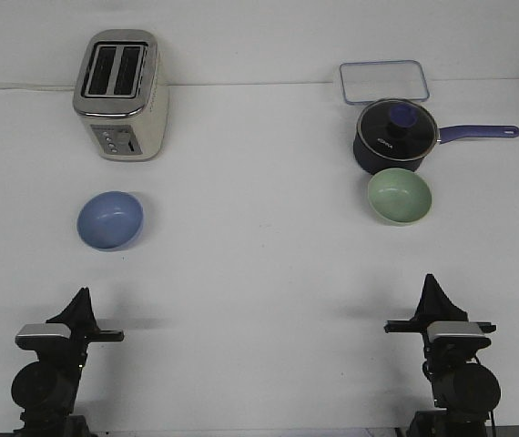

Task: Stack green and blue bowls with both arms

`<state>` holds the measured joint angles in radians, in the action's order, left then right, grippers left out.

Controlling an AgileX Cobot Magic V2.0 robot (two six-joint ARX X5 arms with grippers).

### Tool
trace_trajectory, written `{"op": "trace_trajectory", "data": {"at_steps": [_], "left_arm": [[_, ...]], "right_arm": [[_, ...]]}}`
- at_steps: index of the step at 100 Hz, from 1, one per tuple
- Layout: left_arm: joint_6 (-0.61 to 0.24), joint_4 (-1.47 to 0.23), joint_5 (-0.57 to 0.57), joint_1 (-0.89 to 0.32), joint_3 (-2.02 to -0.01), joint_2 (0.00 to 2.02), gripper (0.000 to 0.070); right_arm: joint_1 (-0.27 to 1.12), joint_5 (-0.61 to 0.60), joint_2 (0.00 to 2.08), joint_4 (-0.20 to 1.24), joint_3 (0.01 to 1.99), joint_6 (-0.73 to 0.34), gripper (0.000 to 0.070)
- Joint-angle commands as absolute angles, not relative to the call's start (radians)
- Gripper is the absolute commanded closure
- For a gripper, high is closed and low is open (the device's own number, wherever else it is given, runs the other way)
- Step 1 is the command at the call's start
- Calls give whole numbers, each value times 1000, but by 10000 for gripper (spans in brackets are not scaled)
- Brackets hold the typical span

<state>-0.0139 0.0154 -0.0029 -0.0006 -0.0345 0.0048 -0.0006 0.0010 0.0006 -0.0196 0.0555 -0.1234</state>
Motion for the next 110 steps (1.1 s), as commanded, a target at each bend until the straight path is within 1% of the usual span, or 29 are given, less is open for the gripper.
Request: {"op": "trace_trajectory", "data": {"at_steps": [1,11,24,36,49,52,54,56,62,65,66,84,104,110], "left_arm": [[-12,31,-7,0,-35,3,685],[-12,31,-7,0,-35,3,685],[-12,31,-7,0,-35,3,685],[-12,31,-7,0,-35,3,685],[-12,31,-7,0,-35,3,685],[-12,30,-7,0,-35,3,685],[-12,30,-7,0,-35,3,685],[-12,30,-7,0,-35,3,685],[-12,30,-7,0,-35,3,685],[-12,30,-7,0,-35,3,685],[-12,30,-7,0,-35,3,685],[-12,30,-7,0,-35,3,685],[-12,30,-7,0,-35,3,685],[-12,30,-7,0,-35,3,685]], "right_arm": [[1,0,1,-30,69,-247,700],[1,1,3,-2,104,-289,700],[1,30,72,110,226,-299,700],[0,67,229,217,388,-291,700],[-1,80,464,363,594,-258,699],[-1,78,519,397,643,-249,667],[-1,75,555,418,675,-243,619],[-1,76,590,437,706,-238,554],[-1,75,694,491,797,-235,319],[-1,75,742,514,840,-230,239],[-1,75,757,521,854,-228,224],[-10,65,1013,627,1088,-201,215],[-71,45,1296,740,1317,-166,213],[-89,30,1373,763,1369,-163,183]]}}
